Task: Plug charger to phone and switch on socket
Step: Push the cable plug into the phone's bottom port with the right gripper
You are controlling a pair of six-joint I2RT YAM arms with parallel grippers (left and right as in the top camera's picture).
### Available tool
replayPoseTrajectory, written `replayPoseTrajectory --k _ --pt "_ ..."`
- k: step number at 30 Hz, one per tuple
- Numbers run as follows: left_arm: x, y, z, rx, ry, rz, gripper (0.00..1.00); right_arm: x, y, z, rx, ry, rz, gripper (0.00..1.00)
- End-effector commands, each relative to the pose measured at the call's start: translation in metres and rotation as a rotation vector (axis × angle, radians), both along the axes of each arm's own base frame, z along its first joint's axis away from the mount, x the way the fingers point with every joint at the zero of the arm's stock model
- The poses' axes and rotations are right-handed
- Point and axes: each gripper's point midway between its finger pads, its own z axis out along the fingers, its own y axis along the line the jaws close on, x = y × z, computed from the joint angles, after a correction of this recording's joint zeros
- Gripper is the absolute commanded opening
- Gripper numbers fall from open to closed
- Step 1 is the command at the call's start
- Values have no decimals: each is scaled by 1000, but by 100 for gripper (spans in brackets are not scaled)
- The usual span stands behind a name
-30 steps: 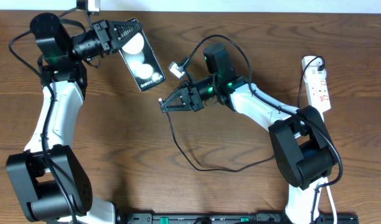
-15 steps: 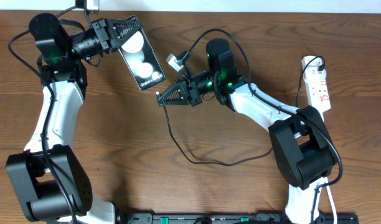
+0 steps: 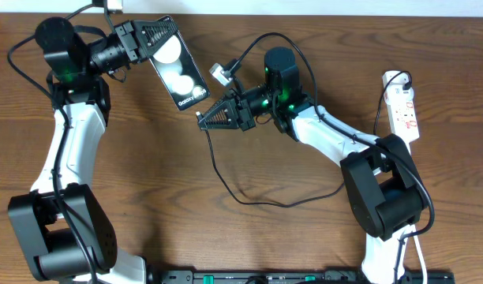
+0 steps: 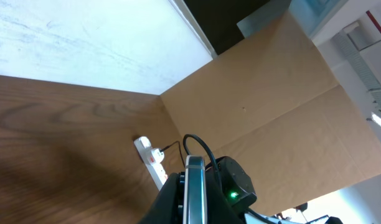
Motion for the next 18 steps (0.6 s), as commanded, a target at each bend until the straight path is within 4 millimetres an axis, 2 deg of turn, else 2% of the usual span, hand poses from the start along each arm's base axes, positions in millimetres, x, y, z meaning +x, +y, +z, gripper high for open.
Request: replayPoseTrajectory --k 1,18 --pt "-3 0 9 3 -25 -8 8 0 1 -1 -5 19 10 1" --pt "-13 -4 6 8 -7 -74 8 4 3 3 13 -17 -18 1"
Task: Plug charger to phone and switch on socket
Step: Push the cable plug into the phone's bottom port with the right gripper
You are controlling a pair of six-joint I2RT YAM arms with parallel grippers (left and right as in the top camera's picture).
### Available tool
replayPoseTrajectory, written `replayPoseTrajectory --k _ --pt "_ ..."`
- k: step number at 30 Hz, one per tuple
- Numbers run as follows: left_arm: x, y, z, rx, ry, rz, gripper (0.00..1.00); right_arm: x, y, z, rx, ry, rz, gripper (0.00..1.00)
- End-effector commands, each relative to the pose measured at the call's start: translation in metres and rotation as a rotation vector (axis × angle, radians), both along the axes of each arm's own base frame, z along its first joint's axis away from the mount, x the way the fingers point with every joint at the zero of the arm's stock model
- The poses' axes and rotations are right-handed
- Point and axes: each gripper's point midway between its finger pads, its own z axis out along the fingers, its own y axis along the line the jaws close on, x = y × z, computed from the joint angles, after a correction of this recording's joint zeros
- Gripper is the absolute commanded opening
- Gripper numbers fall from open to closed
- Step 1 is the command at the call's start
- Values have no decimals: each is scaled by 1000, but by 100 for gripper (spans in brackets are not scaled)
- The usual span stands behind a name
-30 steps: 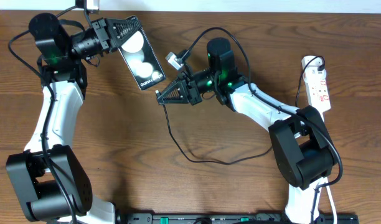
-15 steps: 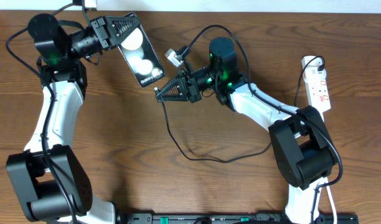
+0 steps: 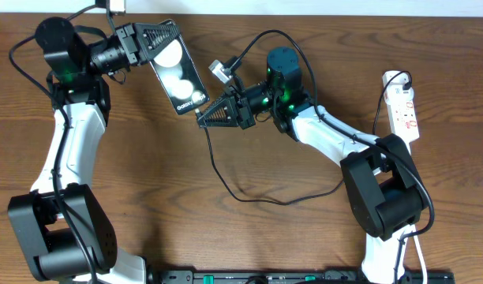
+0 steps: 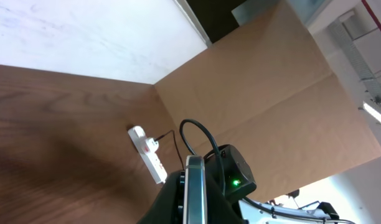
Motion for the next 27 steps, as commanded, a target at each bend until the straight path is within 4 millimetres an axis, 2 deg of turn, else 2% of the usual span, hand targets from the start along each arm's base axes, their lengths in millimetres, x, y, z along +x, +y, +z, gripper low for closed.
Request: replayPoseTrajectory --k 1,27 --pt "-5 0 8 3 -14 -19 7 3 2 -4 -5 8 -13 1" --pt "-4 -5 8 13 -43 -16 7 0 6 -4 -8 12 -10 1"
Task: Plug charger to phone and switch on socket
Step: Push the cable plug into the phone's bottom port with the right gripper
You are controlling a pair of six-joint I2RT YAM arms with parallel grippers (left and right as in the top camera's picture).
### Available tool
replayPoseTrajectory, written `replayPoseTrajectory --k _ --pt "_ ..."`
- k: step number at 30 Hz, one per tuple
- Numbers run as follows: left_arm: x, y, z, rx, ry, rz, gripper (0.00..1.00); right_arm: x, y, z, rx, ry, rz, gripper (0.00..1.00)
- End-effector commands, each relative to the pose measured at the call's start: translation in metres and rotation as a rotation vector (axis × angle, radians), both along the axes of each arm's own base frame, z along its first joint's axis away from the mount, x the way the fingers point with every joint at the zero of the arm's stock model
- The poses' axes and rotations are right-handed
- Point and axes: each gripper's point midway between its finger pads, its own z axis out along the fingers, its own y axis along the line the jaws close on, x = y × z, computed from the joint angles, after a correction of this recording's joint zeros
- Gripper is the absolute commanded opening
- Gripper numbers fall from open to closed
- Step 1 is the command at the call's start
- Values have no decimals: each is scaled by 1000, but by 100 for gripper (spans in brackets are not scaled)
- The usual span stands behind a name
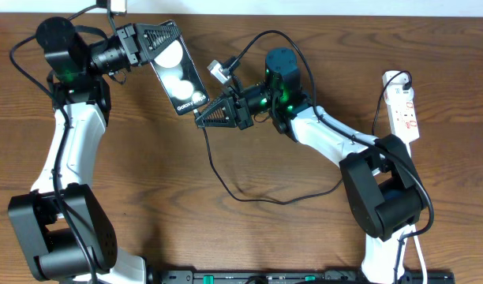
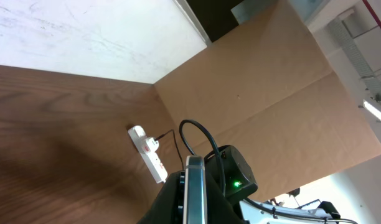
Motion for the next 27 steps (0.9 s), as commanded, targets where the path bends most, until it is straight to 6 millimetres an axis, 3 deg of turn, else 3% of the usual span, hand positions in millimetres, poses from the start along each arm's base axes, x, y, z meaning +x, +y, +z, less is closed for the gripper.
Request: replayPoseTrajectory --k 1,27 --pt "-2 -3 8 9 -37 -5 8 0 3 -4 -7 12 -2 1" --pt "-8 -5 7 19 -50 -44 7 2 6 0 15 -26 -16 1"
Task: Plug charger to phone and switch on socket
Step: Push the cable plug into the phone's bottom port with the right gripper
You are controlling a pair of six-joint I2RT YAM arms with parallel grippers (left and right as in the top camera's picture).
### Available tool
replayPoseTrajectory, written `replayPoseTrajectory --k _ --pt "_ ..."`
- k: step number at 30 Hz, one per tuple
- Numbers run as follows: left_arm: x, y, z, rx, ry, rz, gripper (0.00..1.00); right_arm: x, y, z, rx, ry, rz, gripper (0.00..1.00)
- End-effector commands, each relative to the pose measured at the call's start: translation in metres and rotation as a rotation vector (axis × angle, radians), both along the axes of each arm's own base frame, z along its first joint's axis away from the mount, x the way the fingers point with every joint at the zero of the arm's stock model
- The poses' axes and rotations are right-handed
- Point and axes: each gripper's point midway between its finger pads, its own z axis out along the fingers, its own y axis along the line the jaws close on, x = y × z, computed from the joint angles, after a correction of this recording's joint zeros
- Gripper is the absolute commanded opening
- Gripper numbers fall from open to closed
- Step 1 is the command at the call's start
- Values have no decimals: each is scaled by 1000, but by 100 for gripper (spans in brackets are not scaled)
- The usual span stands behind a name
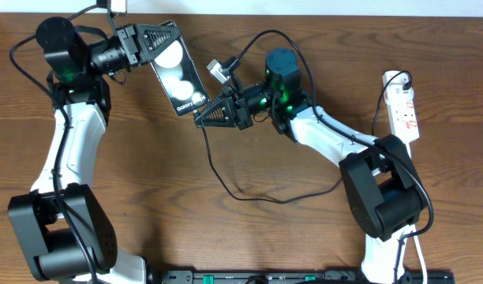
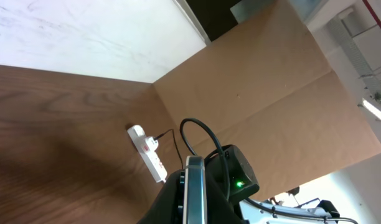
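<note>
My left gripper (image 1: 159, 37) is shut on a black phone (image 1: 178, 72) with a glaring screen, held tilted above the table at the back left. In the left wrist view the phone (image 2: 194, 190) shows edge-on between the fingers. My right gripper (image 1: 200, 120) is shut on the charger cable's plug, its tip right at the phone's lower end; whether the plug is in the port cannot be told. The black cable (image 1: 249, 197) loops across the table. A white socket strip (image 1: 404, 106) with red switches lies at the far right, also seen as the strip (image 2: 150, 160).
A small white-and-grey adapter (image 1: 219, 72) hangs on the cable behind the right gripper. A brown cardboard wall (image 2: 253, 106) stands beyond the table. Black arm bases and a rail run along the front edge (image 1: 265, 276).
The right gripper with the plug has edged slightly left, closer against the phone's lower end. The left gripper and phone are unchanged.
At first the right gripper held the plug a short way below and right of the phone's lower end. It then stood nearer the phone, which had shifted slightly. Over the last two moments the plug tip has closed to the phone's end.
</note>
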Motion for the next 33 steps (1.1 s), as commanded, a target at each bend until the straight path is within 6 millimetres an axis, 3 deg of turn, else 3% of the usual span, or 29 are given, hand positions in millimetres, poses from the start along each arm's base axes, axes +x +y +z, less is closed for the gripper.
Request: replayPoseTrajectory --k 1,33 --pt "-7 -5 8 16 -47 -35 7 3 5 -3 0 -2 -22 1" --pt "-17 -8 3 31 -67 -96 8 33 11 -2 -14 41 -194 1"
